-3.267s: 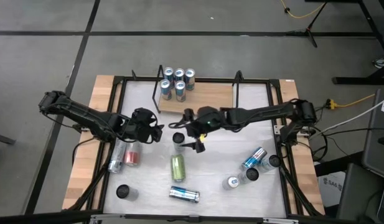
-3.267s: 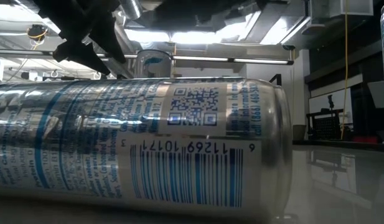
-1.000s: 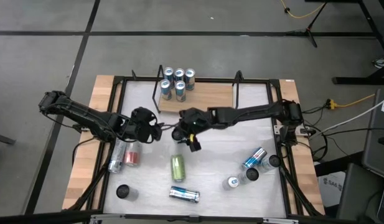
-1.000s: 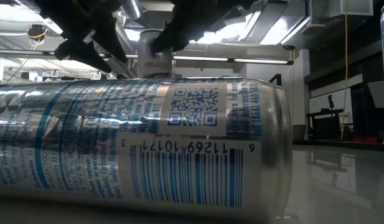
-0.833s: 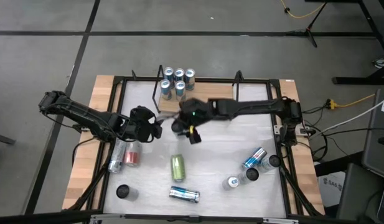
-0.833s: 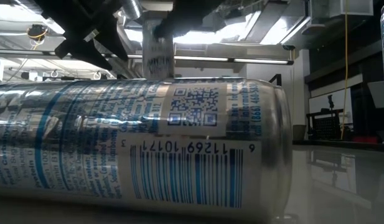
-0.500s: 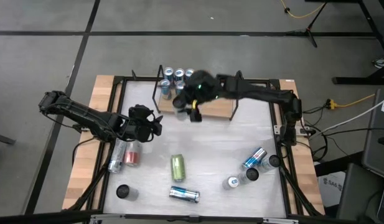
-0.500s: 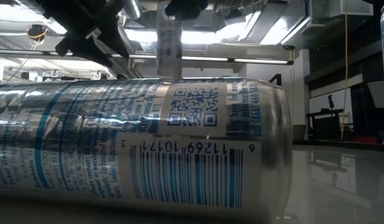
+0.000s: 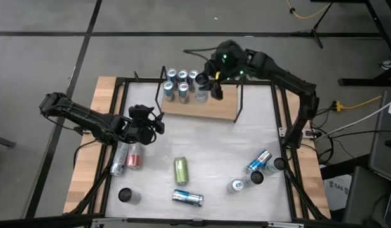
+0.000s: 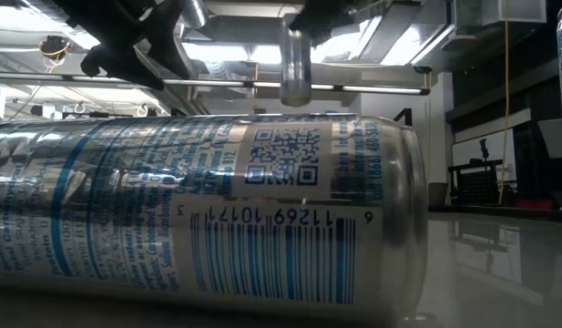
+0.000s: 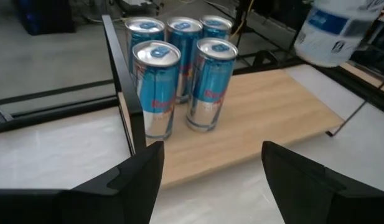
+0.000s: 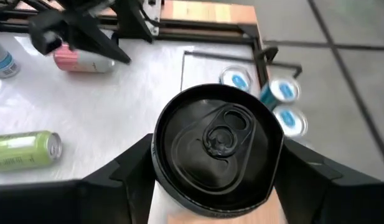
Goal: Place canned beverage on shelf
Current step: Put the white blue soda can on the shelf
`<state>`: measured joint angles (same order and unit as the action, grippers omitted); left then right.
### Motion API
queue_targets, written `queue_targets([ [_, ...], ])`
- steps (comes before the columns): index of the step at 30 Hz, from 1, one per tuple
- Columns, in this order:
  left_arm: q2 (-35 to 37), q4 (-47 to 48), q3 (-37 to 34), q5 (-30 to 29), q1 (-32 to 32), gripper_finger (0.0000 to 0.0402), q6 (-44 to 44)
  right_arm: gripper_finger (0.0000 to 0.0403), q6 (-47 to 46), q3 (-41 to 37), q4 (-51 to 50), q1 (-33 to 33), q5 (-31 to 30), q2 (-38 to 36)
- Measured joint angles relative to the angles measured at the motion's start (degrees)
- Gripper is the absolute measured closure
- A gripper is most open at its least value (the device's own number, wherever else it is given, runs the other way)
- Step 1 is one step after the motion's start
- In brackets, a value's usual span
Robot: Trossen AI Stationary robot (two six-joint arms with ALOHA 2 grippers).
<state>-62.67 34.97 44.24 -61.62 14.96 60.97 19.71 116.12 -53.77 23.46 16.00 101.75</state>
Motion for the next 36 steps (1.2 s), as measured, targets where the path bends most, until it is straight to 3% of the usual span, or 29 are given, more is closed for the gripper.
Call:
queue_targets([
  [6,0.0,0.0,0.0,-0.3,-1.4,0.0138,0.0,0.0155,1.9,-7.5,4.6,7.3,2.8,-0.1],
  [13,0.0,0.1,0.0,-0.3,-4.1,0.0138,-0.1,0.0154,2.2,-19.3,20.4,13.5,7.3,-0.1],
  [21,0.0,0.1,0.0,-0.3,-6.4,0.0138,-0.1,0.0154,2.1,-31.1,34.2,16.9,7.6,0.0],
  [27,0.0,0.1,0.0,-0.2,-7.6,0.0138,-0.1,0.0153,2.2,-34.8,40.7,16.7,7.5,0.0],
  [36,0.0,0.1,0.0,2.3,-8.5,0.0138,-0.1,0.0153,3.3,-35.0,40.8,16.7,5.2,2.3],
])
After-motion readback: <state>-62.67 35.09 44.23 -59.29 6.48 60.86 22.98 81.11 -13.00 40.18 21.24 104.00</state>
